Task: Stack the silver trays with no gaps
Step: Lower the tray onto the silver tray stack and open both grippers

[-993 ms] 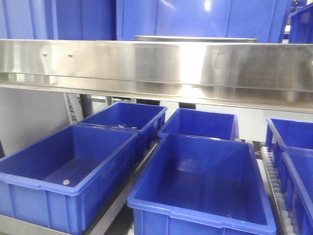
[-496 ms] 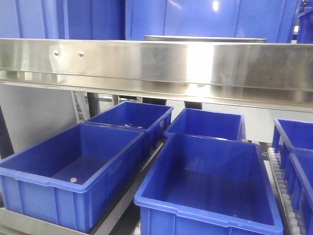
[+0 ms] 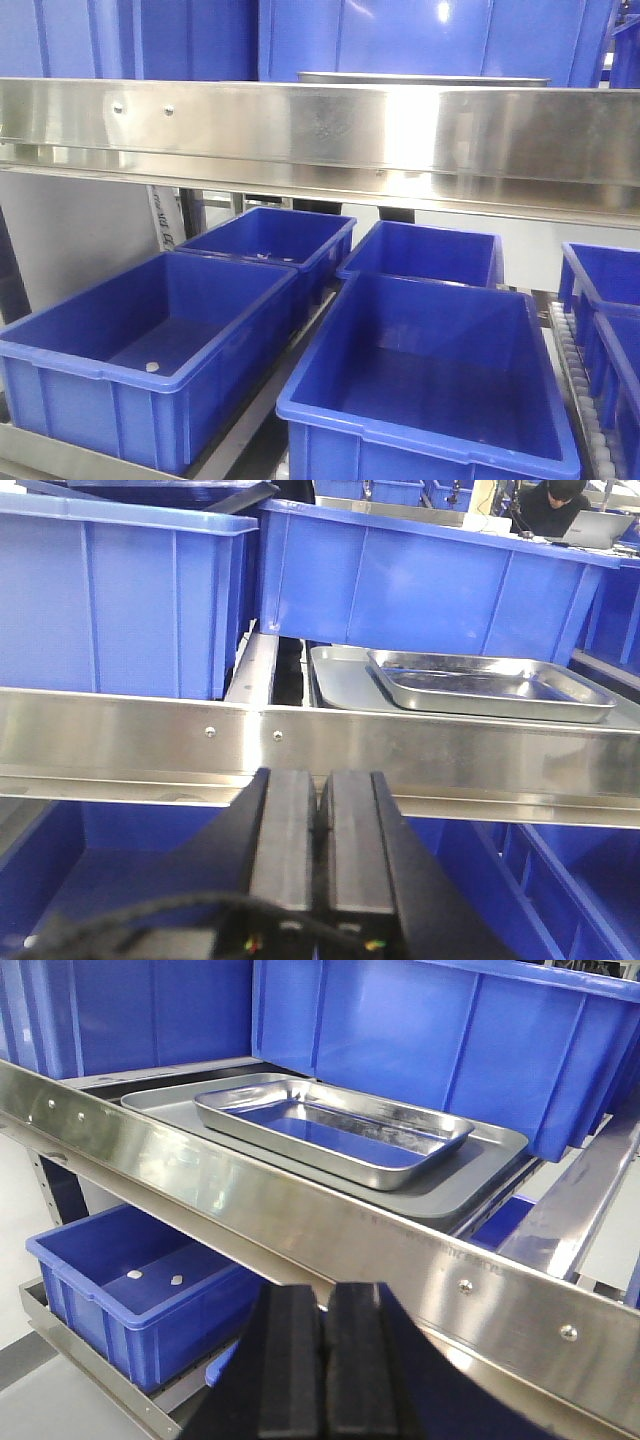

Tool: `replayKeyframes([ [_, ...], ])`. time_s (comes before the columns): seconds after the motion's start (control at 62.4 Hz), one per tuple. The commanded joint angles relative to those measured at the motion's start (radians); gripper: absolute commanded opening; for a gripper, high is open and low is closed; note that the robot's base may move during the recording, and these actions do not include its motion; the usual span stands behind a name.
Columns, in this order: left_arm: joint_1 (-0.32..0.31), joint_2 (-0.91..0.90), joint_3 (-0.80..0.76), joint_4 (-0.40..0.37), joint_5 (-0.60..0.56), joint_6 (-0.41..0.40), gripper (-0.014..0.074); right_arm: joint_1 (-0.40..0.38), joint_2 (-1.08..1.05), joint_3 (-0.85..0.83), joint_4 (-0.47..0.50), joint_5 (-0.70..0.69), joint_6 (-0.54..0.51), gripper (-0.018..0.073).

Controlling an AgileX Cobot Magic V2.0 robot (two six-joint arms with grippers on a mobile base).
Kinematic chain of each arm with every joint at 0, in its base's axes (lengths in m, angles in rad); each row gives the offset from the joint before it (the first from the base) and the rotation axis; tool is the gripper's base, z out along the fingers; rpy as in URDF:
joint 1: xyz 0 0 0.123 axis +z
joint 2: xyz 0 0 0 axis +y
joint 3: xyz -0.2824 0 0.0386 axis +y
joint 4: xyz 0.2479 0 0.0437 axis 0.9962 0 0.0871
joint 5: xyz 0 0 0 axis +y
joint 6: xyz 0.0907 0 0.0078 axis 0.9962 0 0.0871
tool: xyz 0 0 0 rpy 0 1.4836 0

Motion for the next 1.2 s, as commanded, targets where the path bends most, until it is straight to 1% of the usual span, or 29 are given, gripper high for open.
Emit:
replayKeyframes([
  [0.0,0.001,0.003,-0.028,0.004,-0.097,0.007,-0.0048,0.001,0.005,-0.028,-0.013,-0.084,-0.011,0.0056],
  [0.128,0.001,0.003,-0.021,0.004,-0.095,0.007,-0.0048,0.001,0.005,-0.028,-0.013,-0.084,-0.011,0.0056],
  [0.176,0.015,-0.006,-0.013,0.008,-0.095,0.007,-0.0048,0.001,0.005,-0.028,-0.013,-0.084,-0.011,0.0056],
  [0.32,0.143,-0.137,0.085,0.015,-0.103,0.008,-0.0048,0.000,0.005,-0.028,-0.013,-0.084,-0.011,0.0056],
  [0.432,0.254,-0.293,0.219,0.015,-0.108,0.008,-0.0048,0.000,0.005,-0.028,-0.013,-0.084,-0.011,0.0056],
  [0.48,0.304,-0.352,0.278,0.003,-0.119,0.008,-0.0048,0.000,0.005,-0.028,-0.013,-0.084,-0.011,0.0056],
  [0.577,0.367,-0.446,0.398,-0.018,-0.174,0.008,-0.0048,0.000,0.005,-0.028,-0.013,-0.084,-0.011,0.0056],
  [0.657,0.405,-0.511,0.504,-0.018,-0.256,0.008,-0.0048,0.000,0.005,-0.028,-0.013,-0.084,-0.011,0.0056],
  [0.673,0.412,-0.521,0.498,-0.018,-0.216,0.008,-0.0048,0.000,0.005,-0.028,-0.013,-0.084,-0.011,0.0056],
  [0.689,0.415,-0.524,0.494,-0.018,-0.173,0.008,-0.0048,0.000,0.005,-0.028,-0.013,-0.084,-0.011,0.0056],
  [0.705,0.420,-0.520,0.492,-0.018,-0.155,0.008,-0.0048,0.000,0.005,-0.028,-0.013,-0.084,-0.011,0.0056],
  [0.737,0.423,-0.513,0.497,-0.018,-0.158,0.008,-0.0048,0.000,0.005,-0.028,-0.013,-0.084,-0.011,0.0056],
  [0.769,0.424,-0.517,0.497,-0.018,-0.133,0.008,-0.0048,0.000,0.005,-0.028,-0.013,-0.085,-0.011,0.0056],
  [1.185,0.424,-0.520,0.497,-0.018,-0.128,0.008,-0.0048,0.000,0.005,-0.028,-0.013,-0.084,-0.011,0.0056],
])
